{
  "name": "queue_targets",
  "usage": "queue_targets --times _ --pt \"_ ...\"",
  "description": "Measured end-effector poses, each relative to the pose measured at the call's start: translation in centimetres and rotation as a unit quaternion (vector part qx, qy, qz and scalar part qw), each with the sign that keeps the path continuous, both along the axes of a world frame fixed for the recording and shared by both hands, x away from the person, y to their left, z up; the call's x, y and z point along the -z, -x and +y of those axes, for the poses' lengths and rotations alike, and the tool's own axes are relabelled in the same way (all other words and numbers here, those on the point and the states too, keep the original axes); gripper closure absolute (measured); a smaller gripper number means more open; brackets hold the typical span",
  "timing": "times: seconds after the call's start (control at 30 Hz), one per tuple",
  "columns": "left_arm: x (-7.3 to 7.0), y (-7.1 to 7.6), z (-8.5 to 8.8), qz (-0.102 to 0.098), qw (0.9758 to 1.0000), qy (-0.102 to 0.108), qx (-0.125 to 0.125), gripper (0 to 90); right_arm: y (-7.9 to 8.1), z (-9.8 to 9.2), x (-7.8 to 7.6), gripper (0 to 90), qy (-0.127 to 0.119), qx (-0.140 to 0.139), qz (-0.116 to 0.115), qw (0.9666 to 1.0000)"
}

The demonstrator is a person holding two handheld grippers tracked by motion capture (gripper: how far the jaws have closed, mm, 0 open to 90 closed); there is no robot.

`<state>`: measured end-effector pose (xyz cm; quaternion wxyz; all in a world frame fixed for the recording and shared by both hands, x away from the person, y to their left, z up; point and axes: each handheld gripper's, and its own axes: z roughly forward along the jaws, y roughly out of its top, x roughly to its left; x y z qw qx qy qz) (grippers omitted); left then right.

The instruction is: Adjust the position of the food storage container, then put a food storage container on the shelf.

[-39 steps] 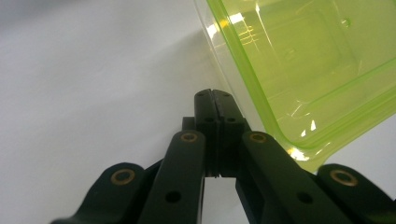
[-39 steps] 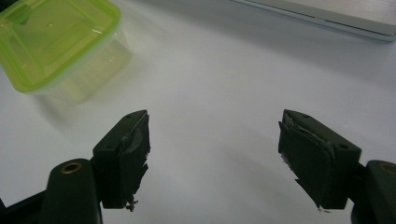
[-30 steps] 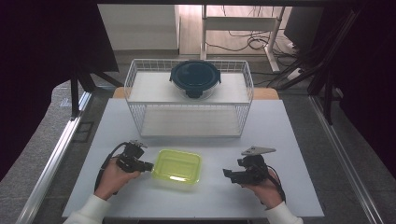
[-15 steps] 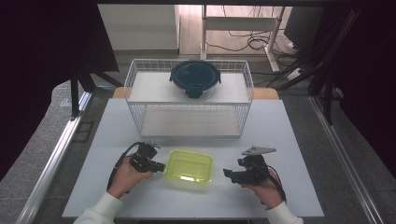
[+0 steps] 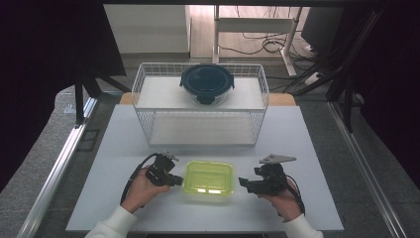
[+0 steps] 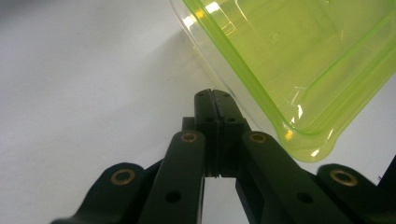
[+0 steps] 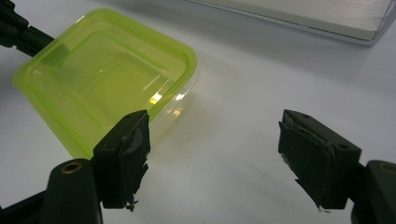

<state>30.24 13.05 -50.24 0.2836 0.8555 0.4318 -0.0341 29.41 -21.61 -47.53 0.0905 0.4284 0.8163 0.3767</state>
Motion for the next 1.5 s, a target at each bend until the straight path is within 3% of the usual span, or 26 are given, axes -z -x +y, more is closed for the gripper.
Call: queue_targets --times 0.23,0.37,0.47,0.6,0.67,0.73,0.83,0.97,1.1,1.5 --pt "0.1 0.2 -0.1 0.000 1.0000 0.004 0.001 90.0 0.0 -0.2 -0.1 24.8 -0.002 0.004 -0.002 1.0000" --pt "-0.3 0.2 1.3 -0.009 0.9995 0.010 -0.028 90.0 0.0 -0.2 -0.2 24.8 -0.004 0.006 -0.003 1.0000" --pt "-0.9 0.4 2.3 -0.024 0.9984 0.020 -0.047 89.9 0.0 -0.3 -0.3 24.8 -0.005 0.008 -0.003 0.9999" --pt "-1.9 1.0 3.5 -0.055 0.9945 0.048 -0.076 87.0 -0.1 -0.4 -0.4 24.9 -0.009 0.012 -0.003 0.9999" --pt "-2.3 1.3 3.8 -0.069 0.9924 0.048 -0.090 81.7 -0.1 -0.4 -0.4 24.9 -0.012 0.012 -0.003 0.9999" --pt "-2.8 1.5 4.2 -0.084 0.9895 0.053 -0.105 66.2 -0.2 -0.3 -0.5 24.9 -0.015 0.009 -0.004 0.9998" --pt "-3.2 1.9 4.7 -0.082 0.9869 0.065 -0.123 46.3 -0.2 -0.2 -0.6 24.8 -0.018 0.005 -0.005 0.9998" --pt "-3.5 2.1 5.2 -0.082 0.9834 0.081 -0.140 31.9 -0.2 -0.1 -0.7 24.8 -0.022 0.003 -0.003 0.9998" --pt "-3.6 2.0 5.5 -0.081 0.9810 0.097 -0.148 29.1 -0.2 -0.2 -0.8 24.8 -0.023 0.004 -0.005 0.9997" --pt "-3.1 2.1 5.1 -0.072 0.9787 0.115 -0.154 25.0 -0.6 -0.7 -1.4 25.2 -0.048 0.010 -0.005 0.9988"
